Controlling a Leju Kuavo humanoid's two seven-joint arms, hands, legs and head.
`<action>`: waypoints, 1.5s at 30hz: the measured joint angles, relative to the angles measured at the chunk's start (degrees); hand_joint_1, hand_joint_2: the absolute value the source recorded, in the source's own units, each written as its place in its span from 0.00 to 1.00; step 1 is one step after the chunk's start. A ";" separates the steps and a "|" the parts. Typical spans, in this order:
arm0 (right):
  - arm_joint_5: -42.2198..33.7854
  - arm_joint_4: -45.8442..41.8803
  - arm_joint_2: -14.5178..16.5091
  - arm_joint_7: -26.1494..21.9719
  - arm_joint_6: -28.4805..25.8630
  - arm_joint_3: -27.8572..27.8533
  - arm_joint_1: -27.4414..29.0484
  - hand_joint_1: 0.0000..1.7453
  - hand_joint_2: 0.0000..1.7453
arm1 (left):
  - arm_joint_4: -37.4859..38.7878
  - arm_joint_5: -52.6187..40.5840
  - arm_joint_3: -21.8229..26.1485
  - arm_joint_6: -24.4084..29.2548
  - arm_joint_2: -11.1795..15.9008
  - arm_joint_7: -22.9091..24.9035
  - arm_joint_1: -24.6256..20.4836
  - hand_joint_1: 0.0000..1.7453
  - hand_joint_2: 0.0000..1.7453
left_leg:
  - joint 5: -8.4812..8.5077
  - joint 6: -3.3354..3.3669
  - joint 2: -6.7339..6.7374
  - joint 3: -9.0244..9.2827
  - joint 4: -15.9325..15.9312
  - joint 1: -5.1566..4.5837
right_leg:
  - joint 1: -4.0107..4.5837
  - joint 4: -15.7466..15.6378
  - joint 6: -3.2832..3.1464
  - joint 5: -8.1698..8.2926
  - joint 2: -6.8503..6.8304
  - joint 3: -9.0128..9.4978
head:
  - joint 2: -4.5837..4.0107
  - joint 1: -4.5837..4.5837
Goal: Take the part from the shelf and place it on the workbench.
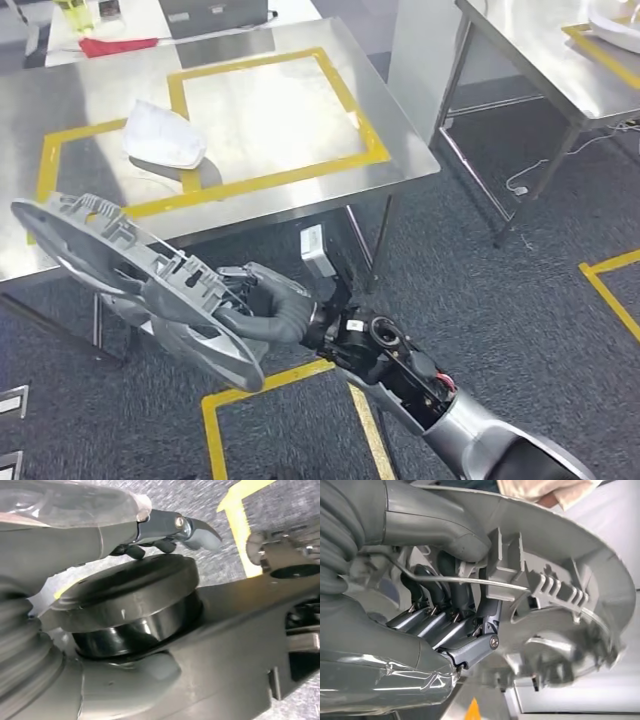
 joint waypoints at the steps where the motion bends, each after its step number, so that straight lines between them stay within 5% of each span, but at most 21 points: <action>1: -0.02 -0.19 0.03 0.01 -0.10 -0.03 -0.29 0.94 1.00 | -0.02 -0.03 0.01 0.05 -0.09 -0.02 -0.24 0.00 1.00 | -0.95 0.20 0.02 0.44 0.23 0.11 | -0.02 0.64 0.29 -0.82 -0.40 0.26 | 0.00 0.16; 3: -0.14 -0.40 0.01 0.02 -0.46 -0.02 -0.48 0.94 1.00 | -0.04 -0.19 0.02 0.13 -0.26 -0.07 -0.31 0.00 1.00 | -2.44 0.58 0.20 2.07 -0.32 0.36 | 0.07 6.80 0.76 -3.88 -1.43 -2.28 | 0.00 0.84; 5: -0.27 -0.38 -0.29 0.00 -0.81 0.01 -0.17 0.94 1.00 | -0.04 -0.34 0.02 0.10 -0.38 -0.08 0.02 0.00 1.00 | -3.67 0.77 0.33 3.99 -0.95 0.37 | 0.19 15.98 0.96 -6.75 -1.87 -8.00 | 0.01 1.46; 6: -0.30 -0.35 -0.50 -0.01 -0.92 0.01 0.04 0.94 1.00 | -0.03 -0.37 0.02 0.08 -0.41 -0.08 0.26 0.00 1.00 | -4.32 0.78 0.30 4.98 -1.20 0.34 | 0.20 18.62 0.96 -6.51 -1.88 -10.45 | 0.01 1.67; 8: -0.34 -0.30 -0.85 -0.01 -1.01 0.01 0.37 0.94 1.00 | -0.02 -0.38 0.00 0.01 -0.42 -0.10 0.71 0.00 1.00 | -5.68 0.75 0.09 6.85 -1.46 0.32 | 0.21 17.27 0.86 -1.35 -1.89 -13.21 | 0.00 1.98; 11: -0.38 -0.23 -1.26 -0.22 -0.90 0.02 0.65 0.94 1.00 | -0.02 -0.33 0.01 -0.02 -0.44 -0.22 1.01 0.00 1.00 | -7.33 0.39 -0.22 8.57 -1.58 0.30 | 0.38 8.34 0.24 8.31 -1.94 -13.92 | -0.01 2.35; 14: -0.22 -0.23 -1.42 -0.51 -0.59 0.04 0.64 0.94 1.00 | -0.02 0.13 0.00 0.40 -0.38 -0.52 0.97 0.00 1.00 | -7.85 -0.24 -0.31 8.63 -1.42 0.17 | 0.65 4.83 -0.63 8.12 -2.03 -12.72 | -0.01 2.56; 17: -0.05 -0.41 -1.37 -0.54 -0.50 -0.02 0.45 0.94 1.00 | -0.02 0.68 -0.01 0.94 0.07 -0.58 0.48 0.00 1.00 | -8.70 -1.30 0.65 7.67 0.58 0.10 | -0.26 1.93 -1.32 7.28 -1.97 -9.56 | -0.01 2.17; 21: -0.01 -0.33 -1.53 -0.57 -0.42 -0.10 0.71 0.94 1.00 | -0.02 1.62 0.00 2.24 0.92 0.49 0.22 0.00 1.00 | -10.74 -3.03 1.66 -0.39 13.56 1.17 | -0.77 -0.87 -1.62 6.01 -2.08 -4.35 | -0.01 0.51; 22: 0.00 -0.28 -1.60 -0.55 -0.40 -0.10 0.86 0.94 1.00 | -0.02 1.95 0.01 2.59 1.31 0.86 0.17 0.00 1.00 | -9.30 -3.12 1.70 -1.95 14.60 1.39 | -0.88 -1.45 -1.52 5.28 -2.02 -2.84 | -0.01 0.29; 24: 0.01 -0.28 -1.64 -0.55 -0.38 -0.10 0.96 0.94 1.00 | -0.02 2.56 0.07 3.34 2.29 1.37 0.10 0.00 1.00 | -2.93 -2.90 1.77 -2.28 9.88 1.56 | -1.12 -2.54 -1.17 3.42 -1.81 0.61 | -0.01 -0.10; 26: -0.01 -0.31 -1.69 -0.57 -0.39 -0.11 0.92 0.94 1.00 | 0.01 3.03 0.21 4.01 3.28 1.66 0.26 0.00 1.00 | 1.32 -2.40 1.80 -1.14 4.97 1.22 | -1.20 -3.76 -0.46 1.68 -1.61 2.82 | 0.00 -0.56; 27: -0.02 -0.33 -1.72 -0.60 -0.39 -0.11 0.95 0.94 1.00 | 0.03 3.20 0.35 4.29 3.80 1.75 0.39 0.00 1.00 | 1.29 -1.95 1.80 -0.63 4.01 0.96 | -1.21 -4.31 -0.01 1.14 -1.58 3.42 | -0.01 -0.70; 31: -0.13 -0.84 -1.67 -0.76 -0.40 -0.15 0.52 0.94 1.00 | 0.18 3.77 1.04 5.39 5.86 1.83 0.19 0.00 1.00 | -4.19 0.03 2.29 2.46 2.11 0.67 | -1.21 -4.61 1.49 2.20 -1.80 4.47 | -0.01 -0.44; 33: -0.27 -0.86 -1.95 -0.88 -0.42 -0.26 0.86 0.94 1.00 | 0.25 4.12 1.29 5.86 6.62 1.81 0.77 0.00 1.00 | -6.21 0.34 2.20 6.46 -1.69 0.79 | -0.89 1.59 1.10 2.19 -2.11 2.57 | 0.00 0.50; 36: -0.41 0.07 -2.93 -0.90 -0.44 -0.20 2.81 0.94 1.00 | 0.36 4.64 1.69 6.55 7.19 1.74 1.97 0.00 1.00 | -7.07 0.45 1.33 14.06 -7.20 0.52 | -0.07 10.38 0.15 -4.49 -2.49 -1.49 | -0.01 1.69; 38: -0.43 0.38 -3.20 -0.87 -0.44 -0.19 2.81 0.94 1.00 | 0.38 4.84 1.91 6.70 7.46 1.71 2.21 0.00 1.00 | -7.19 0.45 0.79 18.17 -10.51 0.28 | 0.39 10.16 0.05 -7.18 -2.47 -4.83 | -0.01 1.98; 39: -0.43 0.45 -3.23 -0.90 -0.42 -0.18 2.66 0.94 1.00 | 0.38 4.92 2.06 6.72 7.59 1.71 2.21 0.00 1.00 | -7.21 0.42 0.60 19.67 -11.82 0.18 | 0.46 8.47 0.02 -5.26 -2.43 -6.99 | -0.01 2.07; 42: -0.57 0.76 -3.49 -1.15 -0.28 -0.09 2.93 0.94 1.00 | 0.38 5.02 2.59 6.63 7.80 1.69 2.11 0.00 1.00 | -7.93 0.06 0.19 21.19 -12.36 0.00 | 0.28 0.25 -0.24 11.71 -2.42 -13.34 | -0.01 2.32; 43: -0.65 0.88 -3.54 -1.27 -0.24 -0.03 3.04 0.94 1.00 | 0.38 4.96 2.69 6.58 7.82 1.71 2.07 0.00 1.00 | -8.35 -0.17 0.01 20.70 -11.10 0.03 | 0.35 -0.97 -0.40 15.50 -2.44 -14.49 | -0.01 2.28; 45: -0.79 0.87 -3.21 -1.61 -0.16 -0.01 2.30 0.94 1.00 | 0.38 4.70 2.75 6.46 7.93 1.73 1.75 0.00 1.00 | -9.61 -0.88 -0.26 19.70 -8.59 0.07 | 0.62 -0.37 -1.00 15.90 -2.43 -15.07 | -0.01 2.34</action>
